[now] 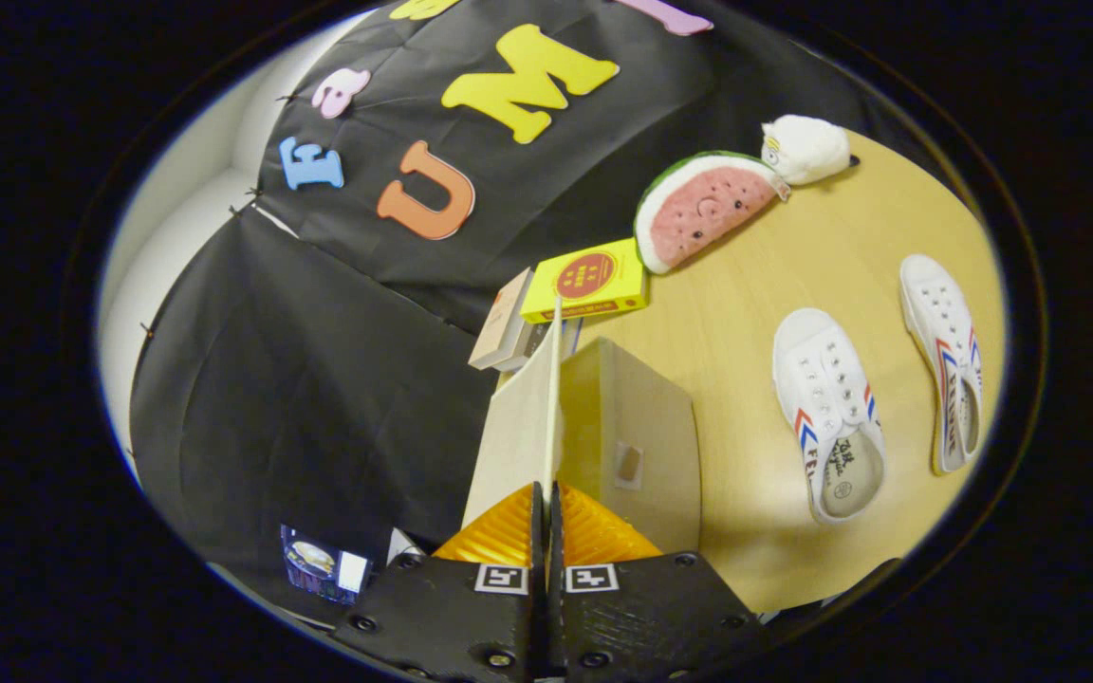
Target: Open the storage box then place both shoes into the box .Put the left shoe in first, then the right shoe, with the right side of both shoes facing outward in a uniform manner.
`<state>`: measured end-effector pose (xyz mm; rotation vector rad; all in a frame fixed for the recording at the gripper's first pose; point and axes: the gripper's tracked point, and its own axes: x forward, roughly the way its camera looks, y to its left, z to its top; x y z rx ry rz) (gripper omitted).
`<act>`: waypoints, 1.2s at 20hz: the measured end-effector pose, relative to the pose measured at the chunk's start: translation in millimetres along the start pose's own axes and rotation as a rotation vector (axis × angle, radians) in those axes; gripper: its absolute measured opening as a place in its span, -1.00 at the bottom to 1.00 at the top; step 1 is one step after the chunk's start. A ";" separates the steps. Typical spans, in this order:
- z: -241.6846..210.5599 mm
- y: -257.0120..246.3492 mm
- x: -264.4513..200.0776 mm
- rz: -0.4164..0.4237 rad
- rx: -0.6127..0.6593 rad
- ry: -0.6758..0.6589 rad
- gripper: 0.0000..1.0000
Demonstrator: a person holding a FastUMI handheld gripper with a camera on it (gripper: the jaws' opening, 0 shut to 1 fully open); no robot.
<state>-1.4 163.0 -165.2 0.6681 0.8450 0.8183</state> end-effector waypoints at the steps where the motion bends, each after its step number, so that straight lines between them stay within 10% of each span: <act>1: 3.2 14.0 -3.6 -0.006 -0.018 -0.014 -1.00; 20: -40.9 248.5 110.9 -0.058 -0.320 -0.055 -0.99; 24: -45.6 265.3 125.4 -0.070 -0.409 -0.080 -0.61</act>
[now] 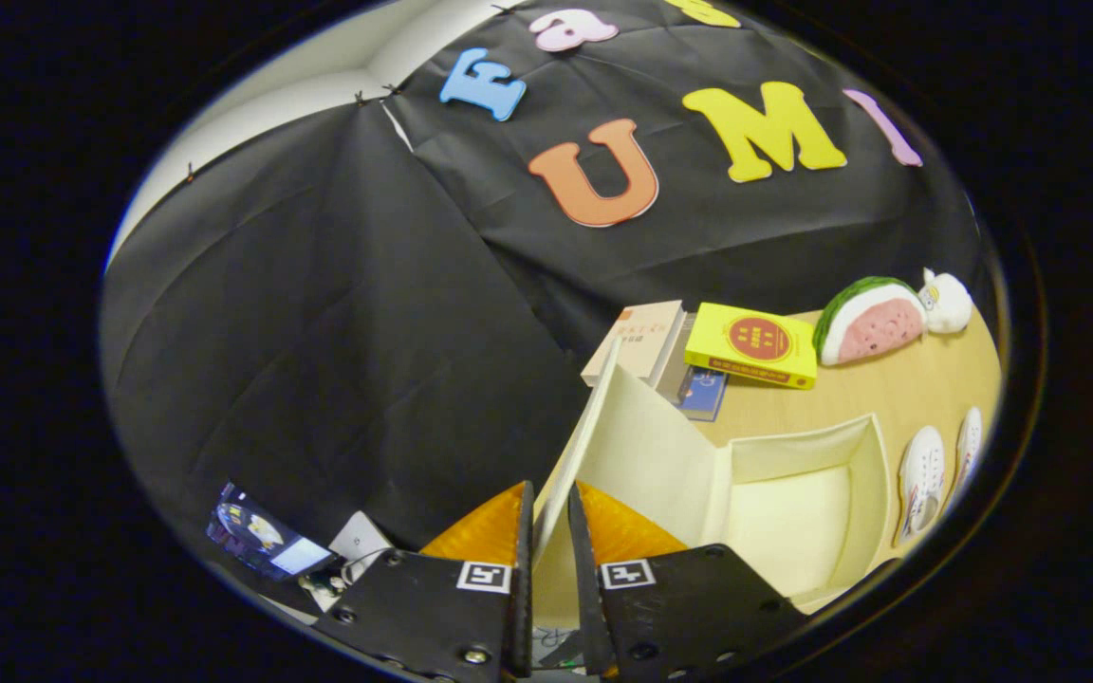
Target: Open the storage box then place both shoes into the box .Put the left shoe in first, then the right shoe, with the right side of both shoes facing outward in a uniform manner.
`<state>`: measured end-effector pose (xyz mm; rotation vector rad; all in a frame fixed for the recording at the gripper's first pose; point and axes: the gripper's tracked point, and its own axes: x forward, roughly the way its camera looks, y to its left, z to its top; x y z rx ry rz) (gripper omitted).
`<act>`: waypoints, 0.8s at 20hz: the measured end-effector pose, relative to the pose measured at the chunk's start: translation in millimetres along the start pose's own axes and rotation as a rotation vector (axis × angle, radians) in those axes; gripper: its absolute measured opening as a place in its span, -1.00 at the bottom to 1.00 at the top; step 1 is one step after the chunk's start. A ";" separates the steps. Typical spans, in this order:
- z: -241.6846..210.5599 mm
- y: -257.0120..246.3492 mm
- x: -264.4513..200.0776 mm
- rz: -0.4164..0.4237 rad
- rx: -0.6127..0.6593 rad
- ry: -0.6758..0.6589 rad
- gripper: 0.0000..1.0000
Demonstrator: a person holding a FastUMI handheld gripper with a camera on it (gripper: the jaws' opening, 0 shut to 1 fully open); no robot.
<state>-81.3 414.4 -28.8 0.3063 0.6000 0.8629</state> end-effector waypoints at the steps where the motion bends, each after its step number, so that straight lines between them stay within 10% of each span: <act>1: 1.0 3.2 5.4 0.002 -0.015 -0.010 -0.37; 3: 6.0 5.5 3.2 0.000 -0.037 -0.032 0.10; 11: 25.1 -60.2 -49.5 -0.171 -0.183 -0.174 0.89; 16: 25.9 -137.6 -115.8 -0.291 -0.183 -0.247 0.91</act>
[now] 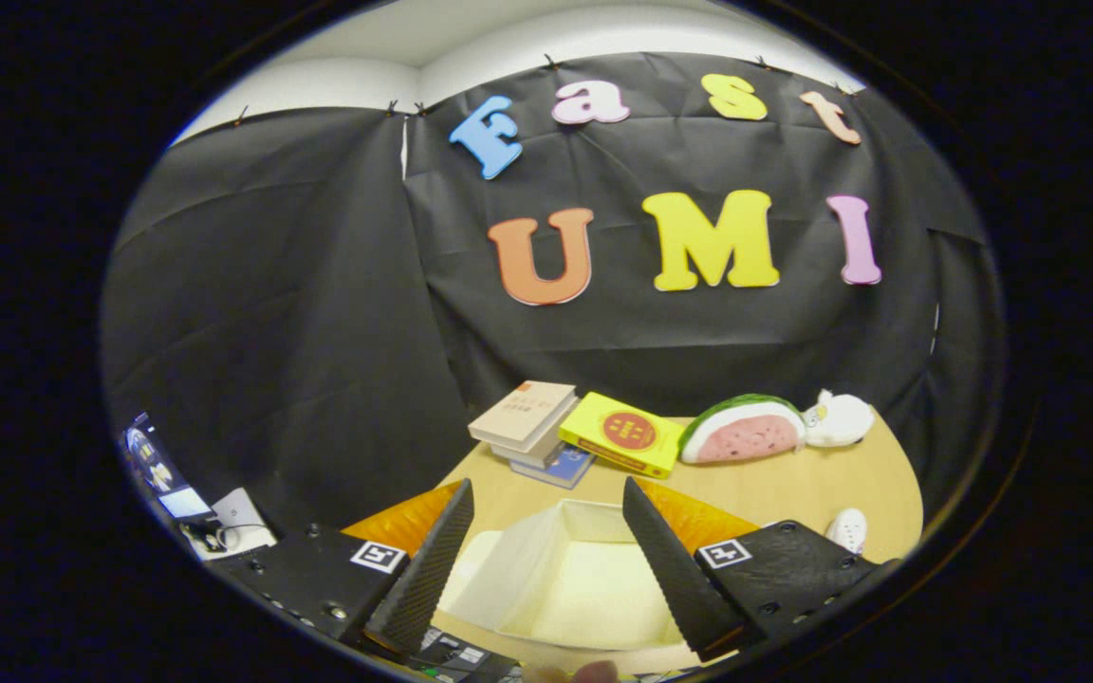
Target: Open the storage box then place both shoes into the box .Put the left shoe in first, then the right shoe, with the right side of both shoes facing outward in a uniform manner.
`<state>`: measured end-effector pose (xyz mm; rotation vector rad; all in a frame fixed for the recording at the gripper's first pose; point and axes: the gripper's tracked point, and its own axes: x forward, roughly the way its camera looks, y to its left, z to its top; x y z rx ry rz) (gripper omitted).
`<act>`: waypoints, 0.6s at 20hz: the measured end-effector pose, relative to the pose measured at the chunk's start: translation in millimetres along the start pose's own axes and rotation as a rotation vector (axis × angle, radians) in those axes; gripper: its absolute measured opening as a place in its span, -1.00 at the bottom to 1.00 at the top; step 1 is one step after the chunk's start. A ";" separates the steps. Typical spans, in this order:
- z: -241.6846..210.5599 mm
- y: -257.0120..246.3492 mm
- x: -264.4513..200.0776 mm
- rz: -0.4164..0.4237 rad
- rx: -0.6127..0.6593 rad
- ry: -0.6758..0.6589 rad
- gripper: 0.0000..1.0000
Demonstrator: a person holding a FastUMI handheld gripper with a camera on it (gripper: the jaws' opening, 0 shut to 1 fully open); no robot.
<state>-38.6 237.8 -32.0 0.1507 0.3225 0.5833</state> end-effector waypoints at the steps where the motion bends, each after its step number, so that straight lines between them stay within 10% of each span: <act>1: -3.1 -22.4 -9.0 -0.030 0.003 -0.003 0.91; 12: -107.1 -233.6 -57.0 -0.252 0.043 0.151 0.92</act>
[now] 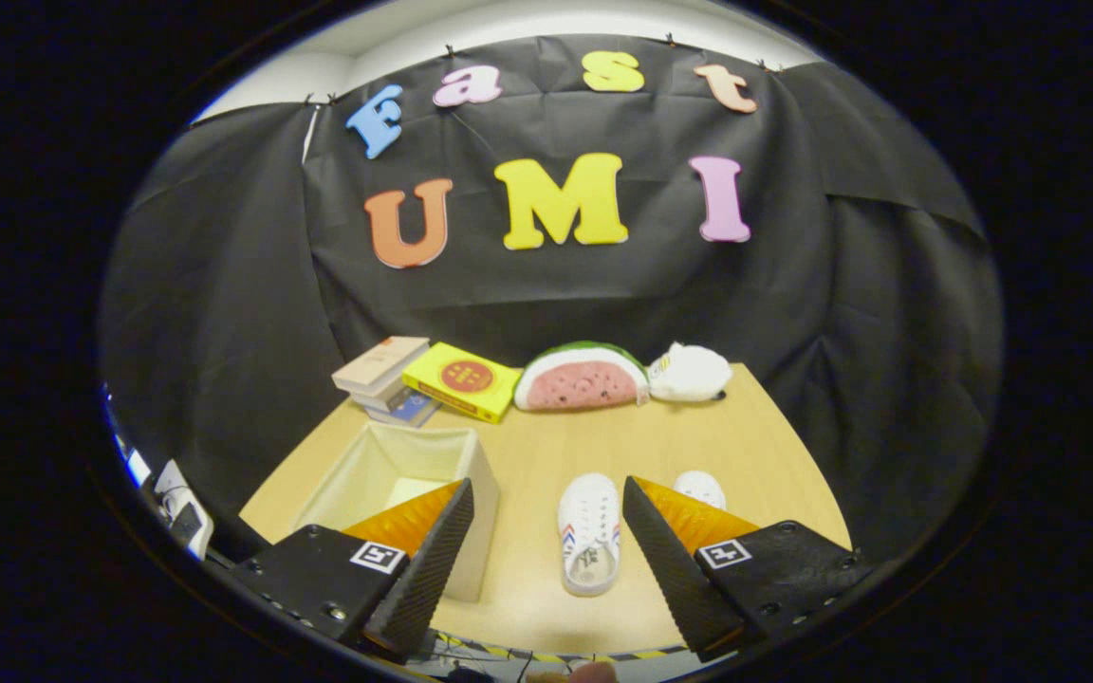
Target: Open the storage box then place both shoes into the box .Put the left shoe in first, then the right shoe, with the right side of both shoes facing outward in a uniform manner.
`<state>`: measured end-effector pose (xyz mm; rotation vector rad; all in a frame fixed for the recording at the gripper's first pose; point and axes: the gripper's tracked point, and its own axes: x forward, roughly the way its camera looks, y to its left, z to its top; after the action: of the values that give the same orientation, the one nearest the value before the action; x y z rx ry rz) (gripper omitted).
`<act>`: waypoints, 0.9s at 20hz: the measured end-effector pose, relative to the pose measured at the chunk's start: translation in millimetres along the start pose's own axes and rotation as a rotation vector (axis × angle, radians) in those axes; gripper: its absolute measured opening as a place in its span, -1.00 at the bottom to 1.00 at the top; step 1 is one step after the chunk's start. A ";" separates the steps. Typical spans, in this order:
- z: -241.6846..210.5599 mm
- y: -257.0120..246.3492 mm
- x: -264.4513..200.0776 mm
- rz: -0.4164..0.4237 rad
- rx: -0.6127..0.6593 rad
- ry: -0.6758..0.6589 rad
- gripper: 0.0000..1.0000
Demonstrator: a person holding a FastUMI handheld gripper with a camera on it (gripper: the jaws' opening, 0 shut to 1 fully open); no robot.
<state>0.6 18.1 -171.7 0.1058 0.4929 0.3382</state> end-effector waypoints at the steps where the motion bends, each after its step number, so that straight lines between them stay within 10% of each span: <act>1: -15.6 -11.7 9.5 -0.005 0.002 0.039 0.92; 18: -135.5 -70.6 193.9 0.050 0.055 0.512 0.88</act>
<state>116.5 20.9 -389.6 0.0838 1.0082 0.4018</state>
